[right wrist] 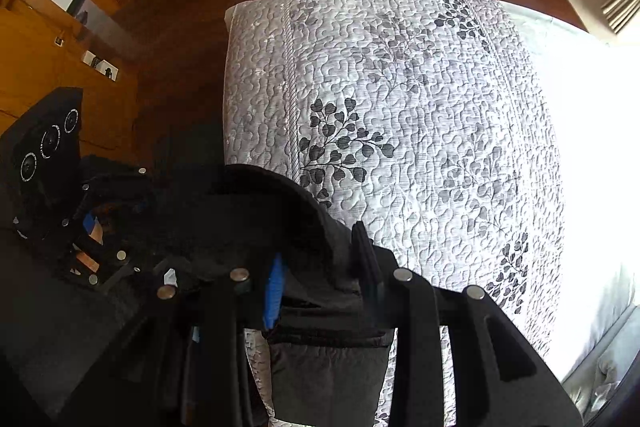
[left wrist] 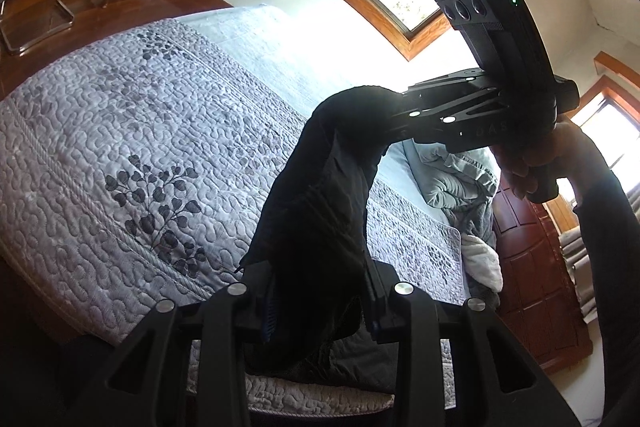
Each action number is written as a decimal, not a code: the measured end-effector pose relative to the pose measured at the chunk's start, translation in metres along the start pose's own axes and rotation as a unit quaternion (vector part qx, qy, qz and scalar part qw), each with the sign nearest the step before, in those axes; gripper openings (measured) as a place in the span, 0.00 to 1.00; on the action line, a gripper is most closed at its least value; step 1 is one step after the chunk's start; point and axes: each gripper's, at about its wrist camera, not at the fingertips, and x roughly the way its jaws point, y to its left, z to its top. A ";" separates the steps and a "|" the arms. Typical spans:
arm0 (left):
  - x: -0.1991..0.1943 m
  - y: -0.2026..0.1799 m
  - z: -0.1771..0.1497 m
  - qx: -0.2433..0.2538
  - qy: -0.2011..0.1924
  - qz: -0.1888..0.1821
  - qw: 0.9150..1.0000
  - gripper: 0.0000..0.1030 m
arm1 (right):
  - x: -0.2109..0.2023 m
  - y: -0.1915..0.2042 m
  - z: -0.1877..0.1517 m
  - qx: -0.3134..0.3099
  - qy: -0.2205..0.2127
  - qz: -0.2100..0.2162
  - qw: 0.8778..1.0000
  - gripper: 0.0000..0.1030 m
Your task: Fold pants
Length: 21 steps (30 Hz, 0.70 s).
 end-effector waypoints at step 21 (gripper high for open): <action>0.005 -0.093 -0.028 0.095 0.023 -0.008 0.995 0.32 | -0.056 0.029 -0.094 0.020 -0.027 -0.081 0.996 0.28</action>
